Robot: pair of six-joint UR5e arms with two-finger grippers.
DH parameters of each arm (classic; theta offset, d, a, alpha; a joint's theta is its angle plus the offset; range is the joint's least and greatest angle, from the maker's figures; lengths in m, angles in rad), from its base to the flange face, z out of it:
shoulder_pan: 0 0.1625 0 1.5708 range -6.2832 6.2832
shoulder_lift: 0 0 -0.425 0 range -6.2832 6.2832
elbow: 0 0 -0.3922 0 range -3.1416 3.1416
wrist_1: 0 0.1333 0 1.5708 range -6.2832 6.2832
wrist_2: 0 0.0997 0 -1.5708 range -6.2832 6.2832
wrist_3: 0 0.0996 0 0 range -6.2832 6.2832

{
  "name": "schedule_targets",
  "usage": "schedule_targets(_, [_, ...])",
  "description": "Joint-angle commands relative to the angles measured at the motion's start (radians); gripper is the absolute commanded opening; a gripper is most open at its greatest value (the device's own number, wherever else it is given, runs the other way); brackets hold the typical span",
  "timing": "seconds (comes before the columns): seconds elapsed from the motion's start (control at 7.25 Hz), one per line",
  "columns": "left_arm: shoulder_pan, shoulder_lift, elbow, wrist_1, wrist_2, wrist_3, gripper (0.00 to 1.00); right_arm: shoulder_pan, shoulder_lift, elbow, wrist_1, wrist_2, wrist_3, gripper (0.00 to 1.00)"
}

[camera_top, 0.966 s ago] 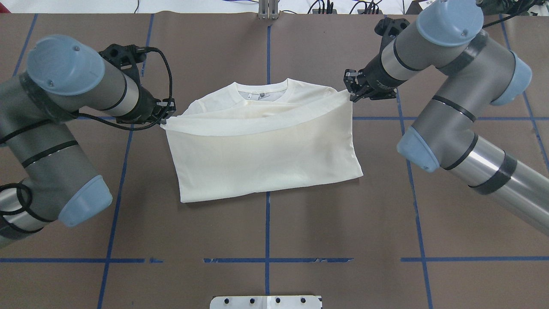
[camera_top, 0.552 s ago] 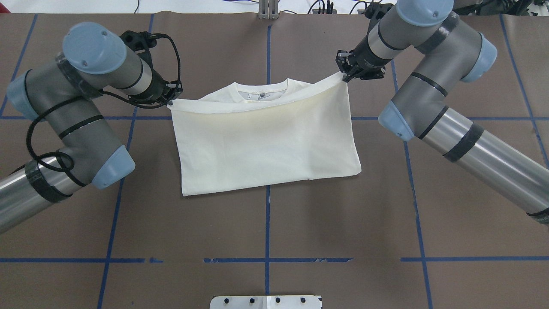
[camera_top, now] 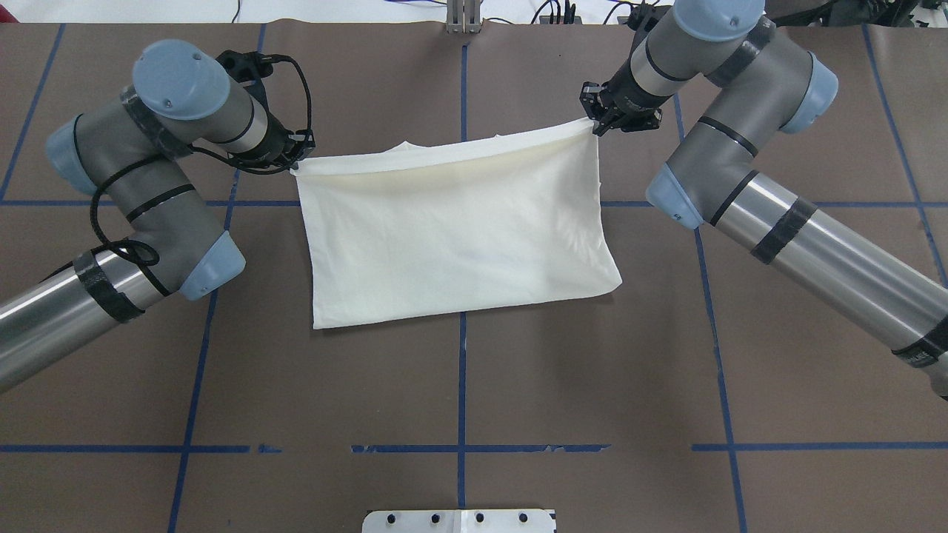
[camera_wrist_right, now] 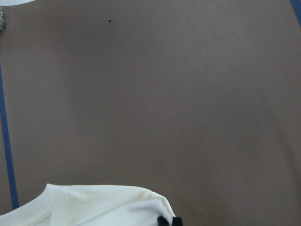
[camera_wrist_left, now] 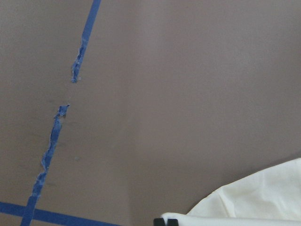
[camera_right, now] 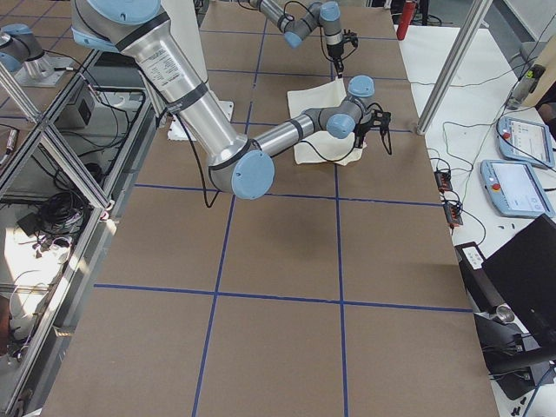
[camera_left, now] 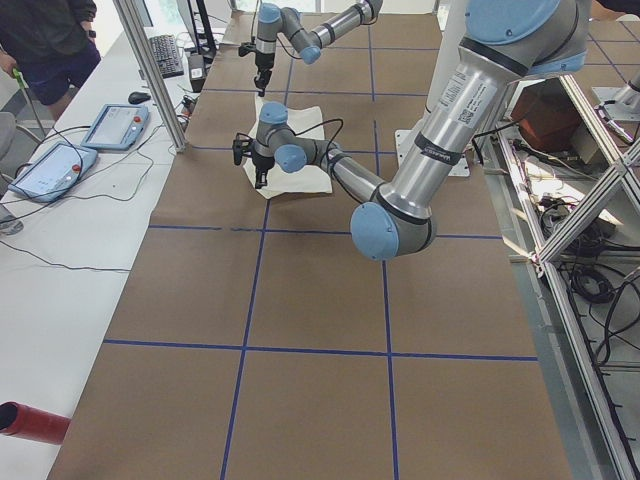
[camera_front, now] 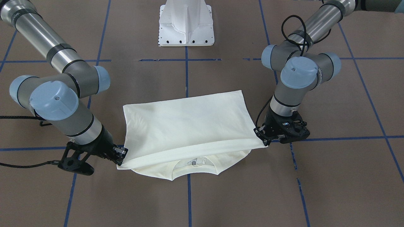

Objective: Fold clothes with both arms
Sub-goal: 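Lower the hem near the collar and open both grippers, raising them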

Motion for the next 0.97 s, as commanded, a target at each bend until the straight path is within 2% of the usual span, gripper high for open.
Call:
schedule_targets(0.0, [-0.001, -0.035, 0.031, -0.002, 0.002, -0.002, 0.0, -0.001, 0.002, -0.008, 0.002, 0.0, 0.001, 0.0])
schedule_targets(0.41, [0.002, -0.061, 0.057, -0.001, 0.001, -0.01, 0.0, -0.005, 0.01, -0.006, 0.002, 0.003, 0.003, 0.0])
schedule_targets(0.55, [0.004, -0.061, 0.057, -0.001, 0.002, -0.019, 0.0, -0.005, 0.008, -0.009, 0.002, 0.003, 0.003, 0.31])
schedule_targets(0.69, [0.004, -0.061, 0.059, -0.001, 0.002, -0.03, 0.55, -0.008, 0.008, -0.011, 0.002, 0.003, 0.003, 0.99])
schedule_targets(0.83, [0.002, -0.063, 0.059, 0.001, 0.004, -0.027, 0.95, -0.007, 0.004, -0.009, 0.002, 0.011, -0.002, 1.0])
